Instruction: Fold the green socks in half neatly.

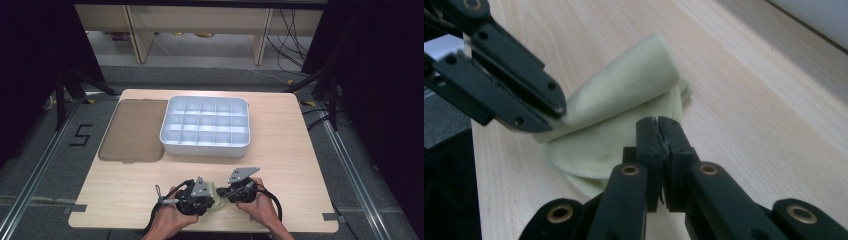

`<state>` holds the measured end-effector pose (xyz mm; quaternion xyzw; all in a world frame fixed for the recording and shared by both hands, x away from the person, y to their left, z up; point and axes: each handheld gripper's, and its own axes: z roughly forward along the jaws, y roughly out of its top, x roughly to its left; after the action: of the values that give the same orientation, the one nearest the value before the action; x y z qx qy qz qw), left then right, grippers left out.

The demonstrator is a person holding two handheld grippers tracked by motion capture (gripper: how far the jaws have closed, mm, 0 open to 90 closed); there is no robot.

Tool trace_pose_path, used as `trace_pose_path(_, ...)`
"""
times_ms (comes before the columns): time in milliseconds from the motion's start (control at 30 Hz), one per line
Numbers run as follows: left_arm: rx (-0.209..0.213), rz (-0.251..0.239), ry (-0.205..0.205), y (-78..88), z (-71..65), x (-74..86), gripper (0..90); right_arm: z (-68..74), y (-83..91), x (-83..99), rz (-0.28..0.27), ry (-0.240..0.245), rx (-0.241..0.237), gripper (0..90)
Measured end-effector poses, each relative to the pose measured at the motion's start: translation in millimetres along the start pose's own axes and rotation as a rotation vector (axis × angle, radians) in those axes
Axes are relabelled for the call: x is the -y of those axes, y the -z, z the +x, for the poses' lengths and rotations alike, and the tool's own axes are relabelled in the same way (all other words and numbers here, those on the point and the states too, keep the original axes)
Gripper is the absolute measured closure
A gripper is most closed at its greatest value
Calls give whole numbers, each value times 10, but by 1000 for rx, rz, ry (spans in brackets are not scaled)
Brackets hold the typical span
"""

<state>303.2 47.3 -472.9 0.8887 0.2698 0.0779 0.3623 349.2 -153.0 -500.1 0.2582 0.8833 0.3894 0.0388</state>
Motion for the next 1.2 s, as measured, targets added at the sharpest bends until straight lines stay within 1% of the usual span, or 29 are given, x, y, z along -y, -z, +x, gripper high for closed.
trace_pose_path(33,9,2,5,-4,-7,2,840,-8,12,-1,-1,-5,-7,887)
trace_pose_path(133,0,10,-10,-22,-12,4,840,-32,40,-1,-18,-13,3,887)
trace_pose_path(167,5,8,1,-43,-19,10,840,-29,51,-3,-18,-25,-1,887)
trace_pose_path(200,10,14,-15,-48,-19,11,839,-43,68,-10,-21,-16,4,885)
trace_pose_path(233,9,12,-12,-66,-18,18,839,-40,84,-20,-29,-25,2,885)
trace_pose_path(267,11,13,-9,-78,-23,23,839,-56,107,-33,-39,-17,7,886)
trace_pose_path(300,12,20,-19,-85,-19,25,838,-63,130,-46,-49,-16,12,885)
trace_pose_path(367,17,16,-4,-117,-27,38,837,-77,174,-71,-68,-21,10,886)
trace_pose_path(400,17,24,-35,-118,-12,37,838,-85,190,-81,-76,-21,11,886)
trace_pose_path(467,15,14,-16,-154,-24,54,836,-84,210,-101,-87,-30,5,885)
trace_pose_path(500,20,26,-28,-156,-18,56,836,-74,211,-113,-89,-33,4,886)
trace_pose_path(533,23,19,-7,-181,-34,68,836,-61,213,-122,-89,-38,1,885)
trace_pose_path(567,16,25,-11,-190,-30,71,835,-64,210,-140,-100,-20,2,886)
trace_pose_path(600,22,24,-8,-191,-38,68,835,-42,202,-152,-102,-33,-3,886)
trace_pose_path(633,19,30,-34,-186,-27,62,835,-48,202,-171,-97,-11,-2,885)
trace_pose_path(667,12,31,-32,-188,-27,61,835,-25,193,-182,-95,-17,-8,885)
trace_pose_path(700,3,50,-39,-175,-28,55,835,-20,176,-193,-99,-2,-9,885)
trace_pose_path(767,16,23,-24,-198,-34,65,835,-4,137,-216,-104,15,-17,885)
trace_pose_path(800,22,34,-32,-189,-29,61,835,6,136,-228,-92,12,-21,885)
trace_pose_path(833,18,28,-29,-196,-35,65,834,11,123,-240,-94,22,-22,885)
trace_pose_path(867,18,27,-28,-197,-36,66,834,41,112,-248,-95,0,-28,885)
trace_pose_path(900,19,28,-27,-199,-37,67,834,35,99,-264,-90,22,-41,885)
trace_pose_path(933,20,30,-10,-201,-49,70,834,41,92,-275,-90,26,-42,885)
trace_pose_path(967,22,23,-9,-208,-50,71,834,60,73,-282,-95,17,-48,886)
trace_pose_path(1033,18,20,-7,-211,-50,71,834,76,43,-297,-78,39,-60,885)
trace_pose_path(1067,24,24,-23,-203,-42,65,834,85,19,-298,-69,43,-67,886)
trace_pose_path(1100,25,26,-4,-208,-51,69,834,85,-1,-297,-64,47,-67,886)
trace_pose_path(1167,28,21,6,-218,-57,76,832,69,-37,-279,-30,34,-51,886)
trace_pose_path(1200,17,34,-24,-203,-38,71,830,50,-52,-270,-20,42,-47,886)
